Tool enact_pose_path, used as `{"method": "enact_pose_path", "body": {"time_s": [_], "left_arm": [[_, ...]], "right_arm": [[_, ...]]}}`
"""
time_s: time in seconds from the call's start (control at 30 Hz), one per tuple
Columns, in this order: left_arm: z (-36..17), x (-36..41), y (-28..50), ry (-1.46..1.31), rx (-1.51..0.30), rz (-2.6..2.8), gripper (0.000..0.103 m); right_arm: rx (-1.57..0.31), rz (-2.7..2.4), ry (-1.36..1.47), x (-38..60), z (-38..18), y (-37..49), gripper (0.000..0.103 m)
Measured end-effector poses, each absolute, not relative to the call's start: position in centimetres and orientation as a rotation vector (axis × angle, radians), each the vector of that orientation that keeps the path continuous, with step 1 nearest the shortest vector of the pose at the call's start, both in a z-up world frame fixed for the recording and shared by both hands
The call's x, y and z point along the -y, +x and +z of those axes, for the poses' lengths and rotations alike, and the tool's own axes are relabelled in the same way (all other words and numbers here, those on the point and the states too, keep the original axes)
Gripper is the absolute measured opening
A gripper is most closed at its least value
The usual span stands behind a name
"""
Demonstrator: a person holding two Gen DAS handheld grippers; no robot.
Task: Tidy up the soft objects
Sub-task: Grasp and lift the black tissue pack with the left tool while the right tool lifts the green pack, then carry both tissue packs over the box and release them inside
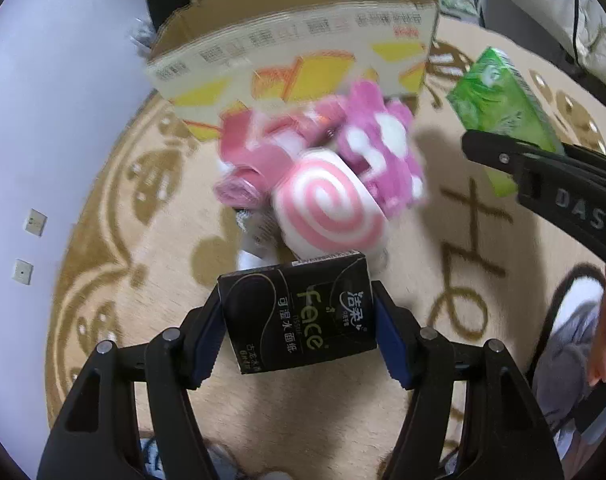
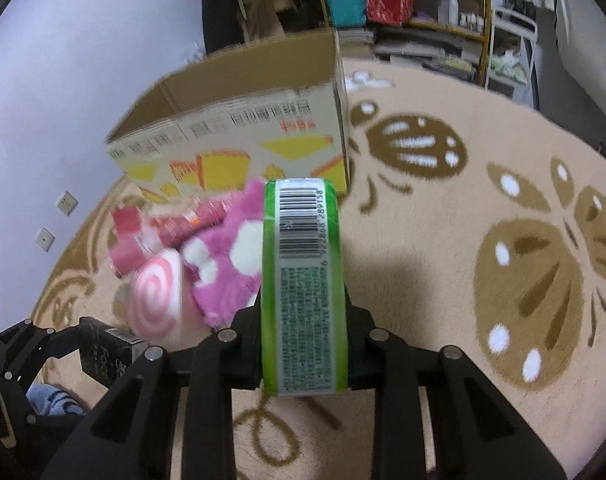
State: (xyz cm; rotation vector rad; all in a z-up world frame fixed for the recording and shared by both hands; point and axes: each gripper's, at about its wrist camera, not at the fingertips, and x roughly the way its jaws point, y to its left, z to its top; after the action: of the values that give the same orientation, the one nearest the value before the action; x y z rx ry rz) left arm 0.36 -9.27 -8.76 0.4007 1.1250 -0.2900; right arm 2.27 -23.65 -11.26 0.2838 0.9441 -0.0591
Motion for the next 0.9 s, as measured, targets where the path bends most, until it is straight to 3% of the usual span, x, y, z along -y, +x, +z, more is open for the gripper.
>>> {"method": "enact_pose_path", "body": {"time_s": [0.7,0.9], "left_arm": [[-2.0,6.6,5.3,0.284,-0.808,-0.194,0.067],[-0.9,6.4,6.9,0.229,-0.794,-0.197,0.067]], "right_arm": [[-0.717,0.042,0.229,21.8,-6.3,3.3,0.03],[-0.665,0.044,0.239,22.3,-5.2,4.1,0.03]]}}
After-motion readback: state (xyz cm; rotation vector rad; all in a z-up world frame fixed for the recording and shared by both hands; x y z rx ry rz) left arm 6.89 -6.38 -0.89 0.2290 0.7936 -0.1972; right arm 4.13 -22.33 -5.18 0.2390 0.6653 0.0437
